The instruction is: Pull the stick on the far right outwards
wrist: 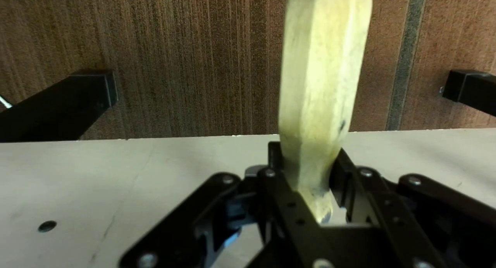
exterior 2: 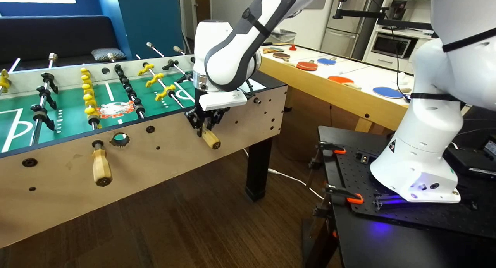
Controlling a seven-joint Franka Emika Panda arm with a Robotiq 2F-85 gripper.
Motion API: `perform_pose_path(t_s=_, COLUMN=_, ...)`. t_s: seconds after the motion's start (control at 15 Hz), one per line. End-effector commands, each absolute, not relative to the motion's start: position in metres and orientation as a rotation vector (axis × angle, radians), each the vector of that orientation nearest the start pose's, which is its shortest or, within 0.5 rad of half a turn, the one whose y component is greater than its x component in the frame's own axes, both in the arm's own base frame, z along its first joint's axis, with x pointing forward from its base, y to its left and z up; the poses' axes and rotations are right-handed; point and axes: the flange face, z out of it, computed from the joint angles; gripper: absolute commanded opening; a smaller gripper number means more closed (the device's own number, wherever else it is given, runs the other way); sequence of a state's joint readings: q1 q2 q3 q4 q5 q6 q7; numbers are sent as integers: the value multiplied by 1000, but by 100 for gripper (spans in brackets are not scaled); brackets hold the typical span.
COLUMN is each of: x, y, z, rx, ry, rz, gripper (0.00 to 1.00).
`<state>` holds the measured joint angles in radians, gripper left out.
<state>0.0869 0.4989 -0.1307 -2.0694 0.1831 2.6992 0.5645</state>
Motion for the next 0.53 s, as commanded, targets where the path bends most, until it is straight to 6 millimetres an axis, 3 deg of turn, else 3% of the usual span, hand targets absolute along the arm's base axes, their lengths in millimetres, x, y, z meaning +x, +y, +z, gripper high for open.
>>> perform_pose_path(t_s=0.0, x=583, y=31, z=207, rx=-2882, ry=1043, rz=-175, gripper=8)
perform_pose_path(t_s=0.47, x=539, y=90, z=202, rx=-2910, ry=1024, rz=-134, gripper=8)
